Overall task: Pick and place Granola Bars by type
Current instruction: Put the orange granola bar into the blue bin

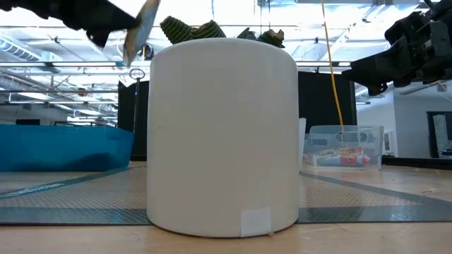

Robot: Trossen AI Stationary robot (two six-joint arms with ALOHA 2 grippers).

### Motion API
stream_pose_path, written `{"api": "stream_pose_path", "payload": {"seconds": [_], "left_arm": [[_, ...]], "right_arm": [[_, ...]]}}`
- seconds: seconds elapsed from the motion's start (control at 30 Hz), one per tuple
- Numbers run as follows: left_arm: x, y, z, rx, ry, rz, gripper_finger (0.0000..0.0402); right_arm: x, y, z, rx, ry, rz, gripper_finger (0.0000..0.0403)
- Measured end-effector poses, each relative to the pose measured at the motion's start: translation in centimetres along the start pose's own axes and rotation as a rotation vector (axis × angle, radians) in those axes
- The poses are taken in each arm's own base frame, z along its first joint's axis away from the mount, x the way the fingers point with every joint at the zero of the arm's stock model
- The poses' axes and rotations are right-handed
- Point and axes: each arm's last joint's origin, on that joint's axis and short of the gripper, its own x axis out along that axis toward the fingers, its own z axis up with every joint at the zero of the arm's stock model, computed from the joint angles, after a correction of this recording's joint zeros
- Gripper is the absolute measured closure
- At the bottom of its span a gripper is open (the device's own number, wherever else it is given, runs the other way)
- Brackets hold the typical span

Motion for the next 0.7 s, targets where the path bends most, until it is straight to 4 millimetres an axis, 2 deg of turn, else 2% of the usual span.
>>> {"api": "stream_pose_path", "payload": {"seconds": [0.37, 0.57, 0.7], "left_arm": [[-0.9, -1.0, -1.0, 0.171, -0.301, -0.531, 0.0401], [-1.0, -1.6, -0.6, 0.078, -0.359, -0.727, 0.0401], [-1.3, -2.1, -0.3, 0.08, -0.418, -0.861, 0.0401]], "right_arm": [[0.0, 0.0, 0.0, 0.0, 0.0, 0.0, 0.0227], [0.0, 0.0, 0.0, 0.0, 0.0, 0.0, 0.0227], [0.0, 0.0, 0.0, 0.0, 0.0, 0.0, 0.0227]]}}
